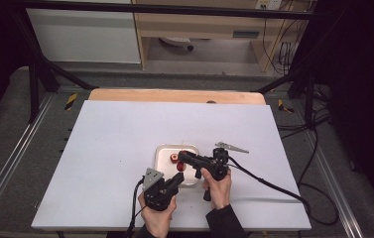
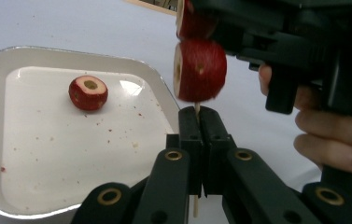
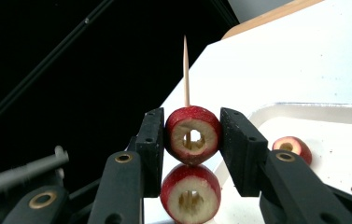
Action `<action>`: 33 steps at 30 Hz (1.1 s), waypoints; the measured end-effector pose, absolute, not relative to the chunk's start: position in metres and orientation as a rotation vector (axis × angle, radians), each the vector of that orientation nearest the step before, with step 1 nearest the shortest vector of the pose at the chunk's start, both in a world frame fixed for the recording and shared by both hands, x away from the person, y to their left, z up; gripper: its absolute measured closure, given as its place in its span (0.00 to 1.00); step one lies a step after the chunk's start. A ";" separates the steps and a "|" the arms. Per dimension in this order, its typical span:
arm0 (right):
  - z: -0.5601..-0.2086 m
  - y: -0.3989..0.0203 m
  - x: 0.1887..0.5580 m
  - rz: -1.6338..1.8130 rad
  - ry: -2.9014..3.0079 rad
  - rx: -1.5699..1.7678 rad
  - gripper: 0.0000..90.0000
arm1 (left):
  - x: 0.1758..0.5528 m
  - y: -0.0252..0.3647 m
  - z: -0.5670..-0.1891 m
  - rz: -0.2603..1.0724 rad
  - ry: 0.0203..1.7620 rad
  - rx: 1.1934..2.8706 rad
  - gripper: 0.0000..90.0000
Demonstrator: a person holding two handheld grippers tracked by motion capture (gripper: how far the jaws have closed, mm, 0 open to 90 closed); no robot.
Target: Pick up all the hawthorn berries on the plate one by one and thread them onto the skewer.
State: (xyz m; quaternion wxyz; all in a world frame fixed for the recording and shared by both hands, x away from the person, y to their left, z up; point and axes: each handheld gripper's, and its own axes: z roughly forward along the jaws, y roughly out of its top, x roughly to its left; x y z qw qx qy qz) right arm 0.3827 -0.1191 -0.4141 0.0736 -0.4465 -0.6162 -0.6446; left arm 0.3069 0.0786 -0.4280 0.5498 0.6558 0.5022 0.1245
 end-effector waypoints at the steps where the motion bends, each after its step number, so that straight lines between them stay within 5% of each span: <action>1: -0.414 -0.119 0.382 -1.943 -1.854 -1.340 0.69 | 0.307 0.079 -0.428 0.295 1.189 1.552 0.99; 4: -0.412 -0.120 0.383 -1.929 -1.891 -1.331 0.68 | 0.307 0.080 -0.430 0.323 1.157 1.581 0.99; 12: -0.402 -0.130 0.389 -1.964 -2.073 -1.382 0.27 | 0.304 0.115 -0.435 0.391 1.128 1.657 0.98; 16: -0.403 -0.130 0.397 -1.848 -2.236 -1.367 0.17 | 0.303 0.135 -0.438 0.421 1.131 1.692 0.98; 24: -0.396 -0.106 0.418 -1.425 -2.633 -1.215 0.15 | 0.303 0.163 -0.441 0.422 1.160 1.734 0.98; 33: -0.391 -0.076 0.442 -1.093 -2.824 -1.170 0.25 | 0.302 0.173 -0.445 0.452 1.171 1.778 0.98</action>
